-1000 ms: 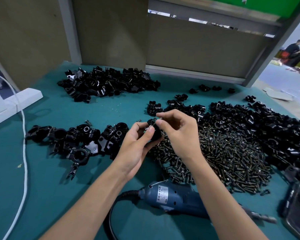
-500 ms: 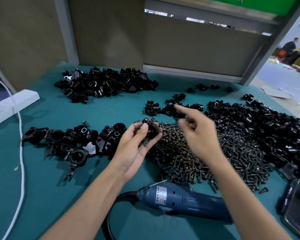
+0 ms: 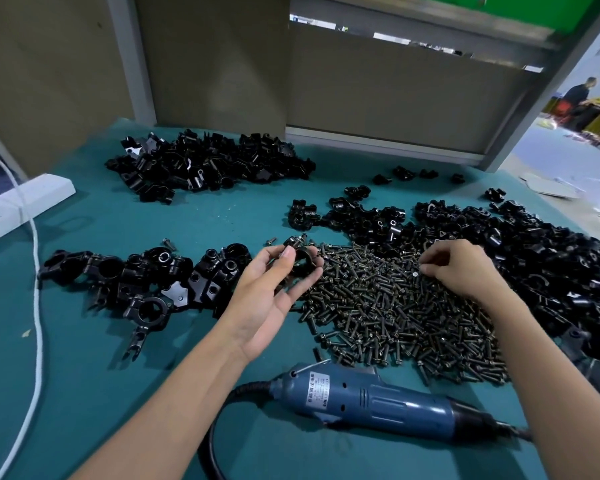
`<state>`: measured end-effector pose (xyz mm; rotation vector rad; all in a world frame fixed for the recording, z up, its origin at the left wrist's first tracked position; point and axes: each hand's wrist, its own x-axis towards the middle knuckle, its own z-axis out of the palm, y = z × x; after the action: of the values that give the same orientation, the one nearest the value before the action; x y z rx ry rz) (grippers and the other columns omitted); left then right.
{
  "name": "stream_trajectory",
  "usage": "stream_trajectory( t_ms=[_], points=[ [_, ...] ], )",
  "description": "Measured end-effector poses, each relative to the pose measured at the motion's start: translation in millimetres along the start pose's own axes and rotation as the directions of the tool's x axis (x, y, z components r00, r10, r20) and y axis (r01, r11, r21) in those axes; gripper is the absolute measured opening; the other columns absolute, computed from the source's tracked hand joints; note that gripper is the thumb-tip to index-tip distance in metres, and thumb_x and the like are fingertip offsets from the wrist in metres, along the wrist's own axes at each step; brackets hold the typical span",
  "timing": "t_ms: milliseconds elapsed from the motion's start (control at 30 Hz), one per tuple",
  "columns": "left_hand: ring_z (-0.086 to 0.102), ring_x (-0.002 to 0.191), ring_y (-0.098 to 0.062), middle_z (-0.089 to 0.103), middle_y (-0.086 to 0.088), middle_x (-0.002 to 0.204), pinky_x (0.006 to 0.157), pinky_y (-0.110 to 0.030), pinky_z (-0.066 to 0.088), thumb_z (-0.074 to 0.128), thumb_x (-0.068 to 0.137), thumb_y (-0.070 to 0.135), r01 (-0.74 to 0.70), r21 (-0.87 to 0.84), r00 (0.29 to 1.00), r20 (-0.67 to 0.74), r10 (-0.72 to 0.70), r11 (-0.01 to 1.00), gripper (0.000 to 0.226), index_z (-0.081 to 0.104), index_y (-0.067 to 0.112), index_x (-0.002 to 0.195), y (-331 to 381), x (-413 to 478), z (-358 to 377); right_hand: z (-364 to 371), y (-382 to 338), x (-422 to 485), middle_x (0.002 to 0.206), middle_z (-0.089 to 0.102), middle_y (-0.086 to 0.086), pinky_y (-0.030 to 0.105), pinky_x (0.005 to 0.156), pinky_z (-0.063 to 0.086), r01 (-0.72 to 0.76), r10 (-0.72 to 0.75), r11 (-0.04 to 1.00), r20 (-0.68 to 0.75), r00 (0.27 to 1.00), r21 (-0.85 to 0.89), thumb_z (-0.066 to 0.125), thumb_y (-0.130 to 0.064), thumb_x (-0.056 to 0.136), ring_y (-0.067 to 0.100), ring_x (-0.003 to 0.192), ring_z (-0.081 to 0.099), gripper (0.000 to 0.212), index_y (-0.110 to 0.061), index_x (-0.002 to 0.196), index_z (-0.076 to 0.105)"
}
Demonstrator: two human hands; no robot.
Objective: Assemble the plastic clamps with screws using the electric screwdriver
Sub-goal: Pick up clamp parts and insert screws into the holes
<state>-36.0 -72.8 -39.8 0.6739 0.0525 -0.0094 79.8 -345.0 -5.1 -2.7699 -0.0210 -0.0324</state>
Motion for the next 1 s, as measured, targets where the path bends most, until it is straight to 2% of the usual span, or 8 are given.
stream_trajectory(
  t_ms=[200,367,467,600,667,733,833,1000],
  points=[
    [0.067,0.109,-0.033,0.068,-0.023,0.117,0.086,-0.034,0.058,0.061,0.085,0.016,0.01,-0.003,1.0,0.009,-0.01,1.0,0.022,0.059,0.001,0.102,1,1,0,-10,-2,-10,0.082,0.076,-0.003,0.023,0.078,0.04,0.004,-0.035,0.831,0.046,0.998,0.556,0.069,-0.012,0.088,0.006,0.083,0.068,0.008,-0.019,0.091,0.071],
    [0.067,0.108,-0.034,0.068,-0.022,0.115,0.086,-0.035,0.058,0.06,0.085,0.016,0.013,0.009,1.0,0.011,-0.013,1.0,0.023,0.059,0.0,0.101,1,0,1,-11,-12,-17,0.084,0.076,0.0,0.019,0.078,0.037,0.041,-0.094,0.739,0.042,0.995,0.672,0.071,-0.013,0.086,-0.001,0.079,0.068,0.008,-0.018,0.091,0.073],
    [0.067,0.108,-0.034,0.068,-0.022,0.115,0.086,-0.035,0.058,0.06,0.085,0.016,0.014,0.009,1.0,0.008,-0.014,1.0,0.023,0.059,0.0,0.102,2,-1,1,-8,-9,-12,0.08,0.076,-0.007,0.029,0.085,0.046,0.072,-0.085,0.84,0.0,0.996,0.537,0.067,-0.015,0.09,0.005,0.081,0.07,0.011,-0.023,0.09,0.075],
    [0.067,0.108,-0.034,0.068,-0.022,0.115,0.087,-0.036,0.058,0.06,0.086,0.016,0.017,0.001,1.0,0.009,-0.017,1.0,0.027,0.058,0.0,0.107,3,-1,0,-4,11,1,0.096,0.075,0.001,0.023,0.051,0.045,0.032,-0.013,0.99,-0.14,0.99,0.139,0.051,0.003,0.094,0.014,0.059,0.058,0.035,-0.025,0.09,0.072],
    [0.067,0.108,-0.034,0.068,-0.022,0.115,0.087,-0.036,0.058,0.06,0.086,0.016,0.019,-0.004,1.0,0.013,-0.019,1.0,0.026,0.058,0.0,0.106,2,0,0,-7,21,6,0.097,0.07,0.002,0.023,0.048,0.044,-0.008,0.005,0.999,-0.047,0.999,-0.05,0.051,0.005,0.09,0.014,0.058,0.058,0.039,-0.026,0.097,0.074],
    [0.066,0.108,-0.035,0.069,-0.022,0.114,0.087,-0.036,0.058,0.061,0.085,0.016,0.02,-0.001,1.0,0.017,-0.02,1.0,0.024,0.059,0.0,0.102,2,0,1,-11,22,7,0.092,0.068,0.002,0.029,0.054,0.052,-0.01,0.034,0.976,0.103,0.994,-0.218,0.057,0.001,0.088,0.018,0.059,0.06,0.038,-0.03,0.101,0.073],
    [0.066,0.108,-0.035,0.069,-0.022,0.113,0.087,-0.037,0.058,0.062,0.083,0.016,0.022,0.008,1.0,0.015,-0.022,1.0,0.021,0.06,0.001,0.097,1,-1,1,-15,14,8,0.098,0.072,-0.002,0.039,0.087,0.052,0.082,-0.054,0.919,0.083,0.995,-0.385,0.067,-0.005,0.084,0.021,0.09,0.065,0.028,-0.032,0.09,0.073],
    [0.066,0.109,-0.035,0.07,-0.021,0.113,0.087,-0.037,0.058,0.062,0.083,0.016,0.025,0.009,1.0,0.01,-0.025,1.0,0.02,0.06,0.001,0.097,1,0,0,-15,14,9,0.092,0.069,-0.001,0.038,0.091,0.048,0.141,-0.113,0.914,0.094,0.989,-0.381,0.068,-0.011,0.087,0.022,0.094,0.062,0.018,-0.028,0.08,0.063]
  ],
)
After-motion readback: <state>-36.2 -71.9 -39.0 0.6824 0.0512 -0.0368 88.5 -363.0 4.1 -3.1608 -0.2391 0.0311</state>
